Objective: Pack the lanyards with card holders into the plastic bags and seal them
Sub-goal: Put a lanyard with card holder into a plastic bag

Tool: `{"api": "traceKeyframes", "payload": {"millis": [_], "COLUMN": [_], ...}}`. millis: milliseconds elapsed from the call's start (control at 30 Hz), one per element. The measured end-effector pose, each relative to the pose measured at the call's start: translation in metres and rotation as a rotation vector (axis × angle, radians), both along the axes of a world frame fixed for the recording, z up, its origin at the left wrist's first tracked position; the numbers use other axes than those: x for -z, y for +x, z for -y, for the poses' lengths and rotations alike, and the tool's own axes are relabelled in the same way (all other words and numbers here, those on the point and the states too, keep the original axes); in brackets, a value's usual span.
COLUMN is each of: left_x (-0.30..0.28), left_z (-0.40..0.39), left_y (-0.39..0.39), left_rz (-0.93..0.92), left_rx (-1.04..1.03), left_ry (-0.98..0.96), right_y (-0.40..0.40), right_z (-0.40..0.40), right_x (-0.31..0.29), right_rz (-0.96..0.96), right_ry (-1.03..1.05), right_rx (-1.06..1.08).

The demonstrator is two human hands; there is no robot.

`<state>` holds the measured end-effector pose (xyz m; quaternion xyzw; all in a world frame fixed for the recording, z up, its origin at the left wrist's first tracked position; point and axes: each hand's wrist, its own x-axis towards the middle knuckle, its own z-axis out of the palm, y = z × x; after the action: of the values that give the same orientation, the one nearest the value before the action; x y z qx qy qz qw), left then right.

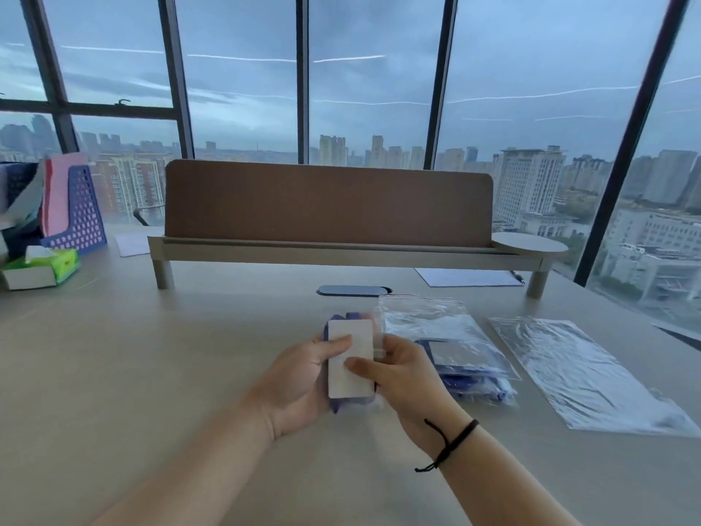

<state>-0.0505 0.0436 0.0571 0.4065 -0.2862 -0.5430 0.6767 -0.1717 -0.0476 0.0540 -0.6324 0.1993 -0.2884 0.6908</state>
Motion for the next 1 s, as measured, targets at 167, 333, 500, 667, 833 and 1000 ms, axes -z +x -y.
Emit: {"api": "traceKeyframes", "payload": {"millis": [167, 333, 500, 667, 833, 1000], "left_x": [-0.013, -0.022, -0.034, -0.036, -0.025, 0.000], "left_z": [0.036, 0.084, 0.135, 0.199, 0.262, 0.302], "left_y": [-0.038, -0.072, -0.093, -0.097, -0.084, -0.065], "left_rz": [0.115, 0.076, 0.085, 0.176, 0.248, 0.207], "left_rx": [0.039, 0.111, 0.202, 0.286, 0.184, 0.104], "left_ry": [0.023, 0.039, 0.080, 0.096, 0.159, 0.217], "right_y": [-0.042, -0.078, -0.107, -0.123, -0.133, -0.140], "right_z": [0.030, 0.072, 0.129, 0.191, 0.288, 0.376], "right_x": [-0.020, -0.026, -0.029, -0.024, -0.002, 0.031], "right_rz": [0.013, -0.059, -0.143, -0.259, -0.386, -0.910], "right_ry": [0.039, -0.011, -0.063, -0.088, -0.166, -0.556], "right_rx": [0.145, 0.274, 0.339, 0.321, 0.553, 0.615]}}
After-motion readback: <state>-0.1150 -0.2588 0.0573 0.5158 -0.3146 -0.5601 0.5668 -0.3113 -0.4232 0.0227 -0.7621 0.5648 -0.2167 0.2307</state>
